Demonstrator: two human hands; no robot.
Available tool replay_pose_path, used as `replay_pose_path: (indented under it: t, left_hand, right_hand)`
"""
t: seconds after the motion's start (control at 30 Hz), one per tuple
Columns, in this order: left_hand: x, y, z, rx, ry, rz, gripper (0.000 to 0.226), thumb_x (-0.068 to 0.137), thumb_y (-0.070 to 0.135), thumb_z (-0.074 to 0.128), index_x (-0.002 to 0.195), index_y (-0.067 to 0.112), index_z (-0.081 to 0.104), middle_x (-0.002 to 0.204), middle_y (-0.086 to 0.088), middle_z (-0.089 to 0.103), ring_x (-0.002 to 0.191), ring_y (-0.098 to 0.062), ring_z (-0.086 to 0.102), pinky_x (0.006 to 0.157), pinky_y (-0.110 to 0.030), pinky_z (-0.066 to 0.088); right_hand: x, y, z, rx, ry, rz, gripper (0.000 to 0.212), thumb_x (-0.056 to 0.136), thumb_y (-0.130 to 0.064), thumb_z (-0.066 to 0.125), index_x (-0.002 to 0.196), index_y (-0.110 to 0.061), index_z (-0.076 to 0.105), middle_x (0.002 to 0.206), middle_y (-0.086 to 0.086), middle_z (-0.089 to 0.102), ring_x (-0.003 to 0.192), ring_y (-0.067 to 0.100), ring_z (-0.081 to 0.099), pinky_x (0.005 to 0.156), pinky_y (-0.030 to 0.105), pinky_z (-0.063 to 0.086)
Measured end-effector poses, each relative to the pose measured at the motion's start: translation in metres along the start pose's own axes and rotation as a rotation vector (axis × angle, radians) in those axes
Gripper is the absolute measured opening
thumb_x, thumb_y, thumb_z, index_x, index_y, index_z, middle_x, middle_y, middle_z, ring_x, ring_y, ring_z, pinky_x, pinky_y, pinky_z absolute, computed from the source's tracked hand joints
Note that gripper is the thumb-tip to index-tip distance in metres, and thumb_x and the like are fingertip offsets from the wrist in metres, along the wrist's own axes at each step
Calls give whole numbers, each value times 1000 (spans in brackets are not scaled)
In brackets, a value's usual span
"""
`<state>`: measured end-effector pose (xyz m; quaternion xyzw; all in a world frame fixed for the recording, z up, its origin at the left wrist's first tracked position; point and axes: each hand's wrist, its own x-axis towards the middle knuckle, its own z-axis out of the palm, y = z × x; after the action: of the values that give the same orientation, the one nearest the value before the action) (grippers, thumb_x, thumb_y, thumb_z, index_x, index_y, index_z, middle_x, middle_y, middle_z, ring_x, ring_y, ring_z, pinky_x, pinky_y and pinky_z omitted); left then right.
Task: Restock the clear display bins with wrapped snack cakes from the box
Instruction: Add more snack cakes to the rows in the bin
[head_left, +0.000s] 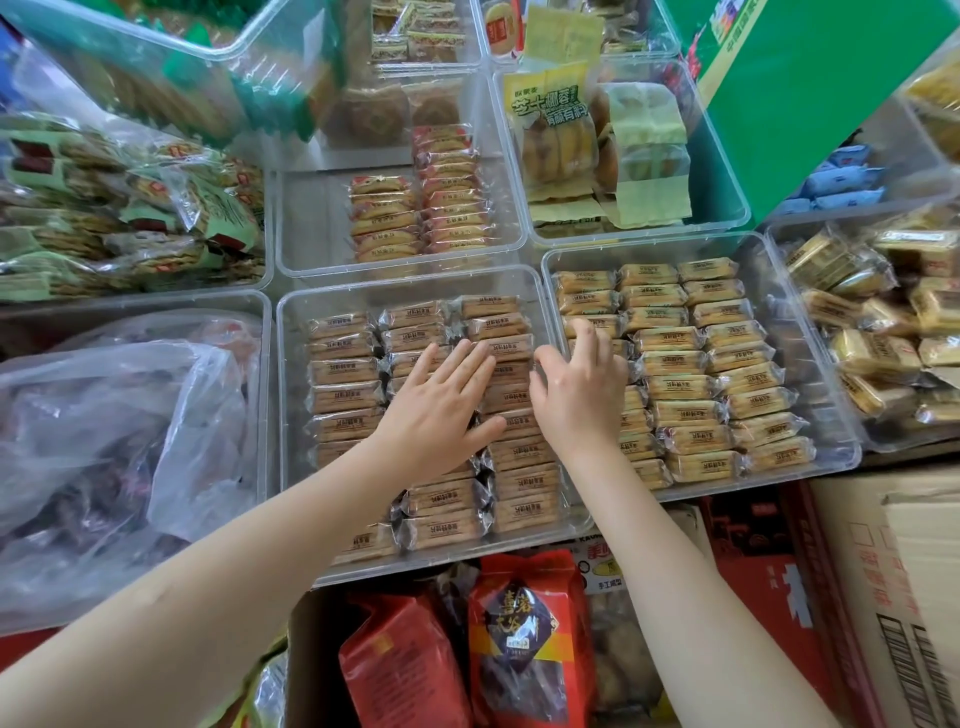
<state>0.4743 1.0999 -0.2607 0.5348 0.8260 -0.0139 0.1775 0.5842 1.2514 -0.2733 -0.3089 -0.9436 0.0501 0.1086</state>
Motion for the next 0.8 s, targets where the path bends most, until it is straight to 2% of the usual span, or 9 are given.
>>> replay_pose_path:
  t: [0.1,0.2,0.33,0.4,0.53,0.67,0.8]
  left_hand:
    - [-2,-3,1,8,-17,11,81,99,67,15,162,18,0,169,2,-8,153,-15,-17,125,-44,-12]
    - [0,-2,-2,2,-10,15,78,101,65,19,162,18,3,169,2,-7,153,-15,-17,124,-43,-13]
    - [-7,1,0,-19,58,19,81,96,62,1,161,15,10,168,-3,-7,154,-19,-16,124,-39,-11]
    - [-13,2,1,-29,51,9,79,97,60,1,161,15,8,168,-5,-10,153,-20,-17,124,-39,-10]
    - [-21,2,3,8,0,-45,70,106,52,20,161,14,2,168,-5,-15,152,-20,-22,124,-40,-11]
    - [-21,4,4,38,-40,-65,71,106,53,19,161,13,2,168,-3,-12,153,-20,-21,125,-43,-9]
    - [-20,6,4,49,-46,-71,71,105,54,18,161,13,2,169,-3,-10,153,-20,-20,125,-44,-8]
  right_hand:
    - [-1,-4,-1,-40,-82,45,13,86,-22,73,97,-15,72,143,20,48,131,40,44,97,54,43]
    - [3,-10,-2,-50,-153,51,9,93,-16,62,99,-11,68,149,23,42,138,42,37,106,57,38]
    - [3,-12,-3,-49,-153,36,21,95,-14,44,93,-8,65,148,24,43,139,43,35,106,55,37]
    - [3,-13,-3,-50,-134,30,19,95,-12,46,92,-7,64,146,25,45,137,44,38,104,55,40]
    - [0,-11,-1,-41,-55,7,9,93,-8,54,92,-7,64,141,26,49,131,45,45,97,58,45]
    - [0,-13,0,-68,-82,0,19,95,-13,47,87,-8,63,145,26,47,134,47,42,101,60,42]
    - [2,-12,1,-52,-68,10,14,94,-7,58,81,-6,65,140,25,51,132,45,44,96,57,45]
